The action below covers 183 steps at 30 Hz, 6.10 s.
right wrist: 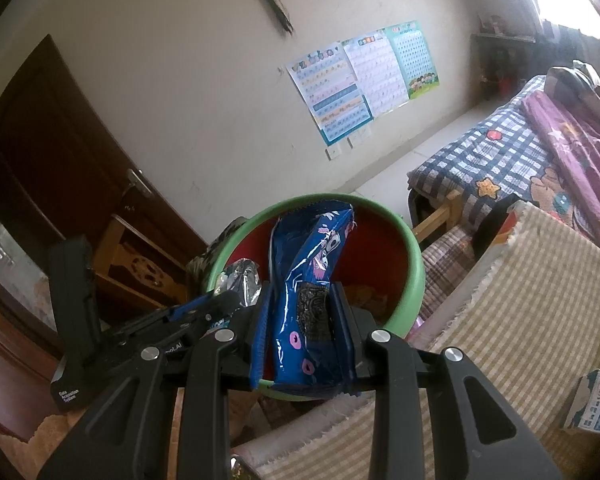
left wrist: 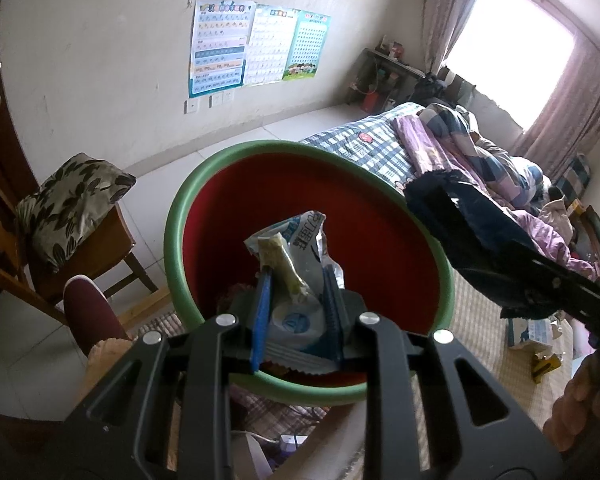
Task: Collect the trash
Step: 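Carry the white-blue wrapper and blue snack bag over the red bucket with both grippers, then open both grippers to drop the wrappers into the bucket, then move both open grippers back over the mat toward the remaining trash, then grasp the white milk carton with the left gripper while the right gripper grasps the yellow wrapper, then carry the milk carton and yellow wrapper over the red bucket with both grippers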
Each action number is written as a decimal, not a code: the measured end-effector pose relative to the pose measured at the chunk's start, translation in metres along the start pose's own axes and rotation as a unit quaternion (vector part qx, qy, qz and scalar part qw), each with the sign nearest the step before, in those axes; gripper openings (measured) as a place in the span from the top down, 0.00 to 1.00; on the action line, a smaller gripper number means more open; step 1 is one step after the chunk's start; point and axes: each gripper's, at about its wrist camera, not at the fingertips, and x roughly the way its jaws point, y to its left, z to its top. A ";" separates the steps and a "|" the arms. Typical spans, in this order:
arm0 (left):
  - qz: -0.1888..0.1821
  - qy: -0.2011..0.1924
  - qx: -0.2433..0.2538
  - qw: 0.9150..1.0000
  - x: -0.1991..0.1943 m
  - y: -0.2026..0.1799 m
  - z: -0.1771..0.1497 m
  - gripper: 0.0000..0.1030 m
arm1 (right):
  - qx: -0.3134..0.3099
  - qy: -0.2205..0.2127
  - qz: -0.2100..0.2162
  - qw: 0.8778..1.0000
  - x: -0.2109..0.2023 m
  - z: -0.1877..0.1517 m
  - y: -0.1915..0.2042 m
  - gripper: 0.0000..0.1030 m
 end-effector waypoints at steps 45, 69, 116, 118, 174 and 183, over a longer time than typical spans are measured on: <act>-0.159 0.022 0.225 0.961 0.013 -0.177 -0.028 0.09 | 0.234 -0.131 -0.263 0.927 -0.224 -0.095 -0.218 0.40; -0.229 0.133 0.567 0.780 0.104 -0.351 -0.124 0.32 | 0.310 -0.101 -0.195 0.925 -0.222 -0.153 -0.252 0.37; -0.099 0.100 0.248 0.959 0.028 -0.124 -0.079 0.36 | 0.212 -0.051 -0.196 0.956 -0.155 -0.141 -0.160 0.70; -0.102 0.117 0.251 0.955 0.035 -0.125 -0.087 0.37 | 0.212 -0.050 -0.194 0.956 -0.154 -0.142 -0.159 0.70; -0.002 -0.042 0.030 0.999 -0.018 -0.006 -0.009 0.61 | -0.020 -0.023 -0.031 0.999 -0.024 -0.008 0.006 0.70; 0.010 -0.032 0.022 0.999 -0.012 0.000 -0.008 0.62 | -0.031 -0.009 -0.028 0.999 -0.006 -0.001 0.010 0.69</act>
